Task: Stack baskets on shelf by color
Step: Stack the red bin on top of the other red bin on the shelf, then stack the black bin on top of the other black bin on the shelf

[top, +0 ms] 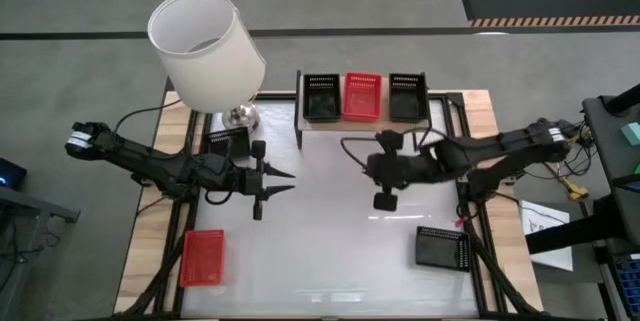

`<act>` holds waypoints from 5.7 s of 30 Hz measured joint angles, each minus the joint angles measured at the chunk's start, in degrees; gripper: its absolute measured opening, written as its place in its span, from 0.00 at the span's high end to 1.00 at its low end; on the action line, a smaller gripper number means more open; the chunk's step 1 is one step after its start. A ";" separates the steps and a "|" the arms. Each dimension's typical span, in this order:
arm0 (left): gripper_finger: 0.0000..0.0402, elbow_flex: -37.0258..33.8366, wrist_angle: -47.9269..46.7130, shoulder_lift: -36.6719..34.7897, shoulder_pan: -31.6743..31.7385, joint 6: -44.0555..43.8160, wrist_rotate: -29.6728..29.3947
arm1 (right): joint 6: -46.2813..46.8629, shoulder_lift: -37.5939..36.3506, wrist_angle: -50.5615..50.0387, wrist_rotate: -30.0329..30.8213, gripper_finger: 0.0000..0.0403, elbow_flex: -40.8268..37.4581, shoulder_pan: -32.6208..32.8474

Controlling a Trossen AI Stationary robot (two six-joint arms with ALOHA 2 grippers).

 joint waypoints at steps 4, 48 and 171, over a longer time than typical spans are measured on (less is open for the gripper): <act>0.78 0.02 1.45 0.00 0.00 -0.02 0.00 | -0.05 -2.42 11.49 5.21 0.97 -8.83 0.69; 0.78 -0.09 1.35 0.00 0.00 0.15 0.00 | 6.76 4.66 -1.01 -5.21 0.98 0.31 -29.94; 1.00 6.64 -65.72 19.67 19.25 -83.40 -7.89 | -12.68 -29.13 29.40 -4.14 0.98 -36.92 -0.32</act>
